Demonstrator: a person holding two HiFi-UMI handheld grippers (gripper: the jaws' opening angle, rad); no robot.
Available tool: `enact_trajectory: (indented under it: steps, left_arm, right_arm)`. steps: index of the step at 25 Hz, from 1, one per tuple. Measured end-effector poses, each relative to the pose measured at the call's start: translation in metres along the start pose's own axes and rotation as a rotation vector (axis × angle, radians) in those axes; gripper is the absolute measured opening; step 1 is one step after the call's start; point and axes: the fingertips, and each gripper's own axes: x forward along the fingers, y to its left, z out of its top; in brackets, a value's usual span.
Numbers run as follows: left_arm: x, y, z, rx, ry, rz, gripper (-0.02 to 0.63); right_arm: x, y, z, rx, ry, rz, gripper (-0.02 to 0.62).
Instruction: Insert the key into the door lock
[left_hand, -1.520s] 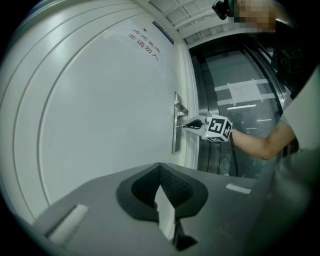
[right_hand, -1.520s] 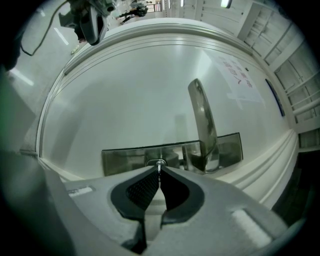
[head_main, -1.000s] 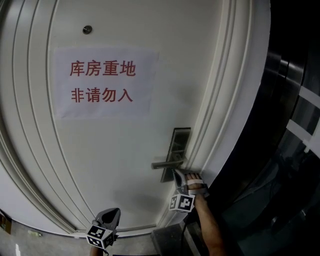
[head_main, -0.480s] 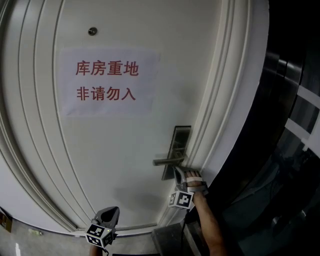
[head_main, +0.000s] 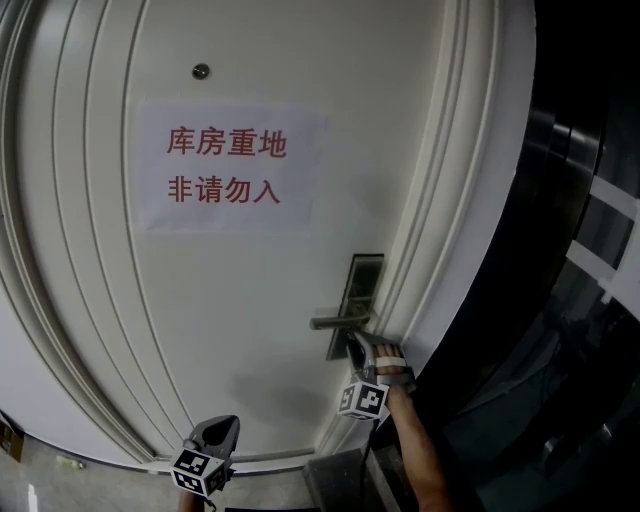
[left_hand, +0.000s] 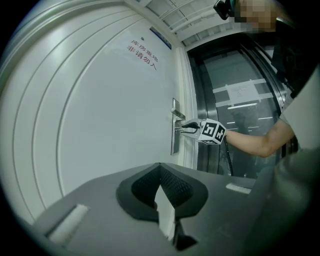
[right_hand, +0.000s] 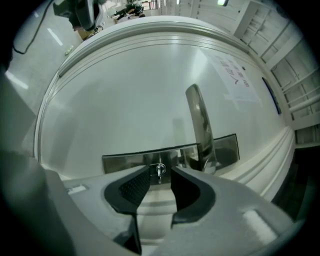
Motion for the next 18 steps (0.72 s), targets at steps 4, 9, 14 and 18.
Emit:
enact_trajectory:
  steps: [4, 9, 14, 18]
  left_arm:
    - [-0.006, -0.002, 0.001, 0.002, -0.001, -0.004, 0.002]
    - [-0.014, -0.003, 0.0, 0.004, -0.001, -0.013, 0.002]
    - [-0.021, -0.006, 0.002, 0.006, -0.006, -0.028, 0.002]
    - [-0.028, -0.009, 0.006, 0.012, -0.006, -0.048, 0.002]
  right_arm:
    - [-0.008, 0.0, 0.006, 0.027, -0.005, 0.005, 0.181]
    - [-0.019, -0.004, 0.011, 0.056, -0.024, -0.028, 0.207]
    - [-0.043, -0.012, 0.019, 0.169, -0.056, -0.064, 0.193]
    - [-0.066, -0.02, 0.025, 0.218, -0.039, -0.082, 0.146]
